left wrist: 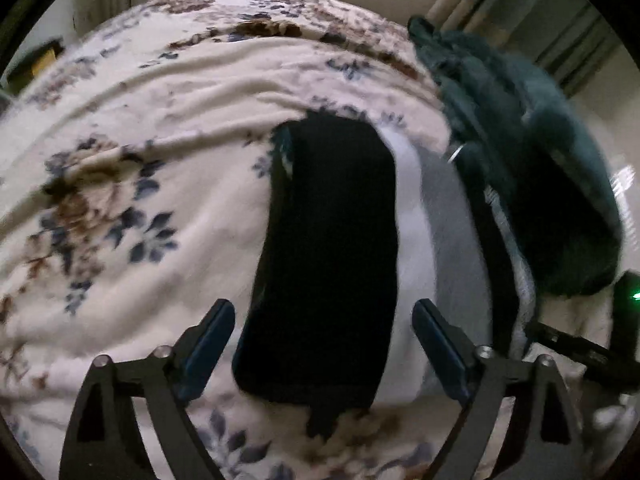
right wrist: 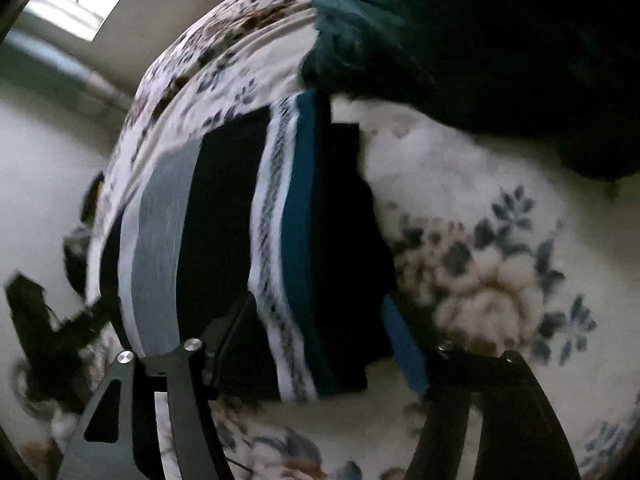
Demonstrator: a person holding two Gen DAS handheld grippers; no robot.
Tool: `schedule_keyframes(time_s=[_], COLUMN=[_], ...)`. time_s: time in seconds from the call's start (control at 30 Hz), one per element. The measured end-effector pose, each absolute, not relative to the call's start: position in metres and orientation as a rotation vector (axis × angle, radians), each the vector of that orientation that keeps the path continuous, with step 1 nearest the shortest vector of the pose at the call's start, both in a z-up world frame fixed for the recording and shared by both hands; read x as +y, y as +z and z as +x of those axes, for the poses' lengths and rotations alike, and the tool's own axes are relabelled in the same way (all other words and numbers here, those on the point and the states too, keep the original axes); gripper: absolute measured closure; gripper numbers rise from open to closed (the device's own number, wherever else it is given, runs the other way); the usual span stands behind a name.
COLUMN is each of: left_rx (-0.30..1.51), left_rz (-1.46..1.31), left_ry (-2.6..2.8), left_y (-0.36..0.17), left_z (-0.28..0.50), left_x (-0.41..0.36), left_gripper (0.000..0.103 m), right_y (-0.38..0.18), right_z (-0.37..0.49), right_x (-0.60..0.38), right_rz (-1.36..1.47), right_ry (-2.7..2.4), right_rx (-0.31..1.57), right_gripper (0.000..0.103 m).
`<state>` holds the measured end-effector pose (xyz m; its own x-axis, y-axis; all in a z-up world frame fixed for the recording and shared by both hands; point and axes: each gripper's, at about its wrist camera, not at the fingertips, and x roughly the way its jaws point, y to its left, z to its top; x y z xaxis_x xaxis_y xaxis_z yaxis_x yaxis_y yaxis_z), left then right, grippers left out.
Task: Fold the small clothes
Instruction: 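Open both grippers and lift them away from the folded sweater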
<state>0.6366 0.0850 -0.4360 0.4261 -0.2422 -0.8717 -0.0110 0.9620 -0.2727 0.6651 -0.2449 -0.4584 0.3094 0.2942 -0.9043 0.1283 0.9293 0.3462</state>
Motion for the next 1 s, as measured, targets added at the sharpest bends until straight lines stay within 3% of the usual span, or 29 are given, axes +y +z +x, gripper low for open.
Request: schedule_keyframes(time_s=[0.1, 0.2, 0.3, 0.37, 0.4, 0.53, 0.8, 1.0], left_rx=[1.165, 1.206, 1.193, 1.158, 1.137, 1.109, 1.085, 1.057], left_rz=[-0.210, -0.227, -0.199, -0.139, -0.105, -0.028, -0.013, -0.012], left_ry=[-0.124, -0.106, -0.076, -0.042, -0.024, 0.026, 0.001, -0.029], left_y=[-0.456, -0.473, -0.462, -0.447, -0.438, -0.417, -0.373, -0.317], left_z=[0.630, 0.626, 0.623, 0.617, 0.613, 0.601, 0.567, 0.534], left_x=[0.076, 0.076, 0.071, 0.064, 0.059, 0.047, 0.034, 0.027], left_gripper=[0.002, 0.001, 0.001, 0.001, 0.001, 0.001, 0.001, 0.001], right_y=[-0.478, -0.498, -0.496, -0.481, -0.472, -0.437, -0.390, -0.320], right_z=[0.645, 0.635, 0.631, 0.627, 0.623, 0.607, 0.581, 0.536], right_x=[-0.228, -0.224, -0.219, -0.215, -0.214, -0.201, -0.203, -0.204], right_rz=[0.278, 0.226, 0.150, 0.101, 0.081, -0.044, -0.004, -0.003], right_ry=[0.067, 0.021, -0.029, -0.060, -0.074, -0.134, -0.196, -0.222], right_rx=[1.305, 1.337, 1.320, 1.282, 1.254, 1.156, 1.132, 1.080], right_gripper=[0.032, 0.032, 0.023, 0.004, 0.000, 0.000, 0.000, 0.000])
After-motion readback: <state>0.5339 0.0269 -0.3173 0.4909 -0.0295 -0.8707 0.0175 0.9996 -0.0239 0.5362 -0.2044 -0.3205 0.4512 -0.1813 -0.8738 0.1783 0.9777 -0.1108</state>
